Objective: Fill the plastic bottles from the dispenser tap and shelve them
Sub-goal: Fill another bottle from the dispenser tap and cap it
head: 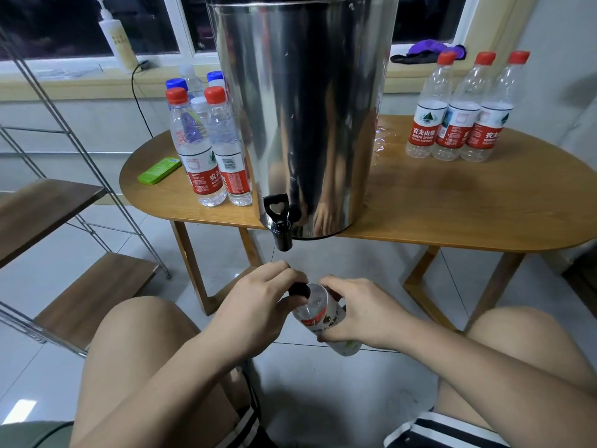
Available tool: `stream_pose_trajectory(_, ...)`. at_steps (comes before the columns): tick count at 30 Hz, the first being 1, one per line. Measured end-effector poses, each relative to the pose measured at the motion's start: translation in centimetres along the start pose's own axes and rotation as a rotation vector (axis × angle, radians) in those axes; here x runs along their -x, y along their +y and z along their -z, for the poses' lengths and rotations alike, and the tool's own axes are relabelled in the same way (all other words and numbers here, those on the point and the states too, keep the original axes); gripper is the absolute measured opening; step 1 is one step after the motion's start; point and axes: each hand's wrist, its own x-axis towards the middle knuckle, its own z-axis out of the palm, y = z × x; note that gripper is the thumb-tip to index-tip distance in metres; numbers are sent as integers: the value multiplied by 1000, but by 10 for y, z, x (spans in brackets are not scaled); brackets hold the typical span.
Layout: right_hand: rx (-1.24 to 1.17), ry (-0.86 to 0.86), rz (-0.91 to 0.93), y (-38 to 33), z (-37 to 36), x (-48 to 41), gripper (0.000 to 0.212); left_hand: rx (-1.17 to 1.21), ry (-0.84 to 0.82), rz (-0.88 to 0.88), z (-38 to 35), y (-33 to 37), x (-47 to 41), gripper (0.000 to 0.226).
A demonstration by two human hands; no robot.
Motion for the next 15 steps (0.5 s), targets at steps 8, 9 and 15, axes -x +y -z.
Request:
stream_pose_trajectory(8,-168,51,-4,-17,12,3,65,353,47,159,18,-1,14,52)
stream_pose_trajectory(9,-198,61,-4,-21,15,4,67,397,30,186,18,-1,18,59)
stream_pose_trajectory(15,-312,122,31,-53,38,9,72,427,-100,246,8,11,35,83)
